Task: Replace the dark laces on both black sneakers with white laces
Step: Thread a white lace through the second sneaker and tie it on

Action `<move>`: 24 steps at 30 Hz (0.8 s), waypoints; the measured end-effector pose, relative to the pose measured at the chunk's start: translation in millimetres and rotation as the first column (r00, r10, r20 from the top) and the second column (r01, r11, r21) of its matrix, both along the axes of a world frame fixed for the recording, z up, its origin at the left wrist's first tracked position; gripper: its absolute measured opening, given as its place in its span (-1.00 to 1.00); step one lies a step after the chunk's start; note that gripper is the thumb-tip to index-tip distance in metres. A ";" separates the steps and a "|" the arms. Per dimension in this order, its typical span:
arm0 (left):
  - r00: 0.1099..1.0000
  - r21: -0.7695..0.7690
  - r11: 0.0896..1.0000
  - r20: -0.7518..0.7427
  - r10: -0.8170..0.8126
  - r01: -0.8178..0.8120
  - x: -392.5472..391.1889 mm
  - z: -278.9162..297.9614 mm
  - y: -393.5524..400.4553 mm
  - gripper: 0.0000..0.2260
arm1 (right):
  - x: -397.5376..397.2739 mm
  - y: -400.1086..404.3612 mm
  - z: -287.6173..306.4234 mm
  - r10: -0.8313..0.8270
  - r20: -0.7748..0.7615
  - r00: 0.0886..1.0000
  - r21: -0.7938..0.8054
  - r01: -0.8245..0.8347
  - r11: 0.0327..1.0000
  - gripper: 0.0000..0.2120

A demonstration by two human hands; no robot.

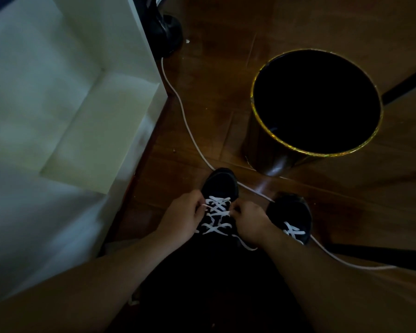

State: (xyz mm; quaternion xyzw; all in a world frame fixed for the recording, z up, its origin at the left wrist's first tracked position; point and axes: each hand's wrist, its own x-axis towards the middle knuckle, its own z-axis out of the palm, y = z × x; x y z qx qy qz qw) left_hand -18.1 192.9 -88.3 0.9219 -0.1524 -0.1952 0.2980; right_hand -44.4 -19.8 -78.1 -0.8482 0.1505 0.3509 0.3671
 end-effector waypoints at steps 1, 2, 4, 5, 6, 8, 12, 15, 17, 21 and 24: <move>0.989 0.053 0.993 0.096 -0.111 0.106 2.2 0.0 4.8 -0.91 | -0.7 -1.8 1.4 0.078 -0.008 0.997 -0.055 -0.078 0.995 -0.89; 0.954 0.135 0.968 0.186 -0.237 0.214 4.0 -0.8 10.0 -0.86 | -1.4 -2.4 3.6 0.157 -0.014 0.987 -0.121 -0.158 0.980 -0.87; 0.897 0.249 0.924 0.267 -0.352 0.289 5.3 -2.1 16.5 -0.78 | -2.1 -0.2 8.2 0.244 -0.010 0.970 -0.209 -0.241 0.948 -0.80; 0.904 0.249 0.932 0.273 -0.329 0.264 3.3 -2.2 16.4 -0.77 | -3.1 2.6 9.0 0.238 0.013 0.971 -0.204 -0.231 0.951 -0.81; 0.932 0.215 0.955 0.254 -0.259 0.206 -0.2 -2.7 14.2 -0.80 | -4.1 4.9 8.5 0.192 0.050 0.980 -0.159 -0.182 0.970 -0.85; 0.996 0.079 0.997 0.089 0.007 -0.014 -9.8 -2.6 6.6 -0.87 | -7.1 7.9 4.2 0.016 0.105 0.994 -0.018 -0.014 1.000 -0.86; 0.761 -0.014 0.860 -0.471 0.445 -0.511 -14.7 -6.6 -5.7 -0.89 | -15.1 9.9 -3.0 -0.224 0.106 0.969 0.102 0.214 0.972 -0.74; 0.643 -0.030 0.777 -0.581 0.498 -0.629 -16.4 -9.7 -10.3 -0.84 | -17.8 13.1 -6.1 -0.389 0.025 0.921 0.153 0.381 0.912 -0.91; 0.669 -0.045 0.790 -0.563 0.486 -0.612 -15.8 -10.5 -11.8 -0.83 | -17.4 17.5 -6.1 -0.435 -0.001 0.900 0.166 0.429 0.888 -0.93; 0.763 0.006 0.867 -0.472 0.442 -0.499 -13.8 -10.8 -9.0 -0.85 | -15.0 26.3 -2.7 -0.406 -0.007 0.914 0.165 0.401 0.901 -0.94; 0.859 0.030 0.935 -0.385 0.338 -0.354 -10.5 -7.3 -2.3 -0.85 | -12.1 19.2 1.6 -0.198 0.067 0.978 0.085 0.192 0.978 -0.96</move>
